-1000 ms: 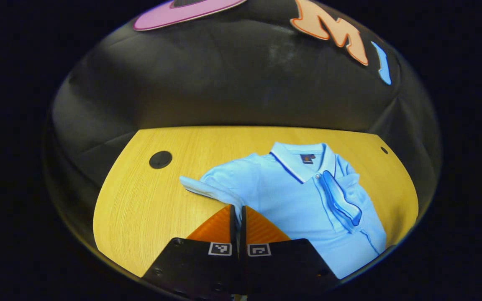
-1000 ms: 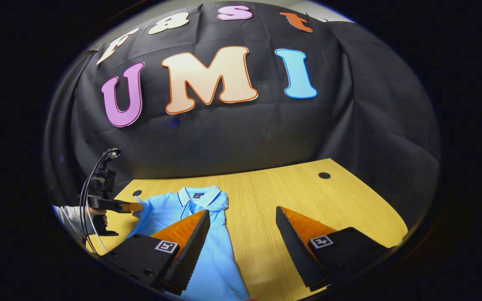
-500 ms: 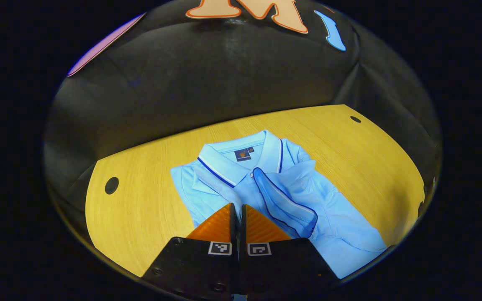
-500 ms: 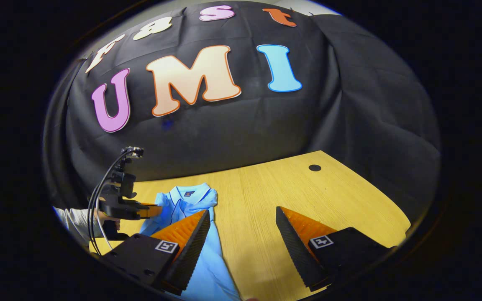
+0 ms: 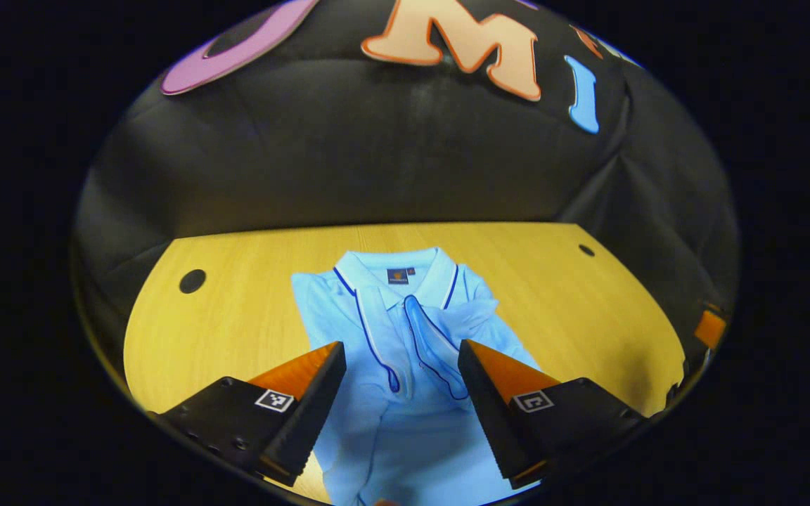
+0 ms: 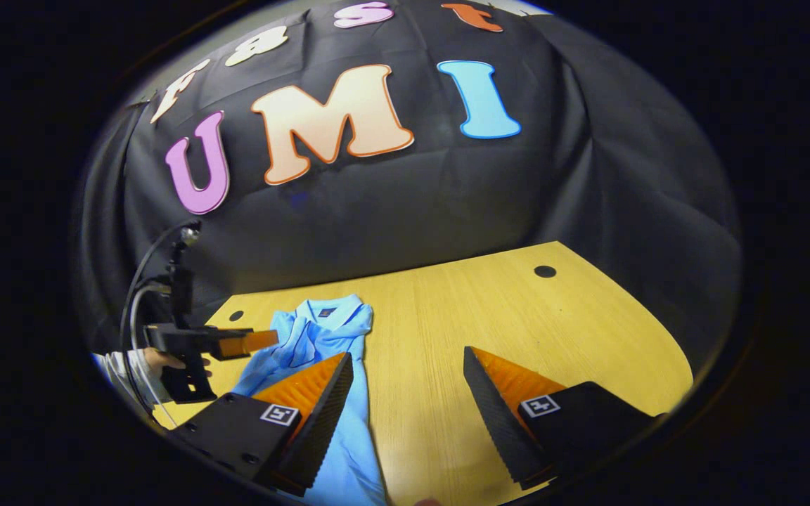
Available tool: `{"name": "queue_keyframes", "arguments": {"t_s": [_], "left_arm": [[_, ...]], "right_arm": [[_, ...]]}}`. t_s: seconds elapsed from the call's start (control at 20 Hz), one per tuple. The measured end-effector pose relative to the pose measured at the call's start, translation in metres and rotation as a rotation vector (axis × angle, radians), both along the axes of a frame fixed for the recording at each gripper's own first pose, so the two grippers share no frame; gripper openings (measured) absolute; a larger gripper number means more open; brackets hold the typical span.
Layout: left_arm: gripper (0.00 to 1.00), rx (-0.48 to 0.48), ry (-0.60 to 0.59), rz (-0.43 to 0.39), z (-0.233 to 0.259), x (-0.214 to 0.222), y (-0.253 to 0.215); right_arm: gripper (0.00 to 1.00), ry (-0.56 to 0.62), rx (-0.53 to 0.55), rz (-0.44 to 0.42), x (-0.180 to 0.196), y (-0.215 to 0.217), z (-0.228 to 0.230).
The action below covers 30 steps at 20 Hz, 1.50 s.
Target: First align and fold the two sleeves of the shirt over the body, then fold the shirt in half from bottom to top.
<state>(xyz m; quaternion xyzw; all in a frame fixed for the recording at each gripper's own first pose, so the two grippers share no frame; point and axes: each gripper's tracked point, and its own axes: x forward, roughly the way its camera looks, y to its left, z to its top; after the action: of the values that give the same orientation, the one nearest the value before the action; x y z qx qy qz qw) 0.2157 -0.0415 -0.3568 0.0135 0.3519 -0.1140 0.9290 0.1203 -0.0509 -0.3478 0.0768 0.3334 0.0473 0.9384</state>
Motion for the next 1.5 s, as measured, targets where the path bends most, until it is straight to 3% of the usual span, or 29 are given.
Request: {"name": "queue_keyframes", "arguments": {"t_s": [0.05,0.1,0.3,0.55,0.75,0.95,1.15,1.2,1.35,1.4,1.45,1.5], "left_arm": [[0.96,0.002,-0.034,0.016,0.017,-0.015,0.008],[0.96,0.009,-0.060,0.025,0.031,-0.032,0.015],[0.96,0.094,-0.073,-0.013,0.052,-0.124,0.044],[0.95,0.118,0.043,-0.030,0.026,-0.242,0.075],[0.97,0.125,0.137,-0.038,-0.008,-0.313,0.090],[0.97,0.190,0.204,-0.006,-0.042,-0.335,0.111],[0.93,0.183,0.208,-0.031,-0.052,-0.337,0.100],[0.86,0.179,0.225,-0.032,-0.055,-0.340,0.098],[0.61,0.166,0.217,-0.018,-0.055,-0.337,0.092],[0.43,0.149,0.219,-0.035,-0.057,-0.336,0.086],[0.38,0.143,0.220,-0.035,-0.056,-0.336,0.084],[0.00,0.136,0.238,-0.030,-0.056,-0.334,0.084]], "right_arm": [[0.94,0.005,-0.002,0.025,-0.008,0.004,-0.002],[0.98,0.014,-0.013,0.047,-0.018,0.005,-0.005],[0.98,0.042,-0.005,0.085,-0.075,0.020,-0.008],[0.98,0.112,-0.042,0.105,-0.164,0.027,-0.027],[0.98,0.207,-0.112,0.136,-0.237,0.024,-0.059],[0.98,0.288,-0.156,0.138,-0.281,0.023,-0.093],[0.94,0.333,-0.184,0.146,-0.299,0.026,-0.102],[0.92,0.353,-0.177,0.156,-0.300,0.031,-0.106],[0.27,0.359,-0.185,0.165,-0.294,0.041,-0.109],[0.05,0.370,-0.192,0.180,-0.292,0.044,-0.108],[0.03,0.383,-0.193,0.204,-0.292,0.048,-0.109],[0.04,0.398,-0.163,0.230,-0.293,0.056,-0.107]]}}
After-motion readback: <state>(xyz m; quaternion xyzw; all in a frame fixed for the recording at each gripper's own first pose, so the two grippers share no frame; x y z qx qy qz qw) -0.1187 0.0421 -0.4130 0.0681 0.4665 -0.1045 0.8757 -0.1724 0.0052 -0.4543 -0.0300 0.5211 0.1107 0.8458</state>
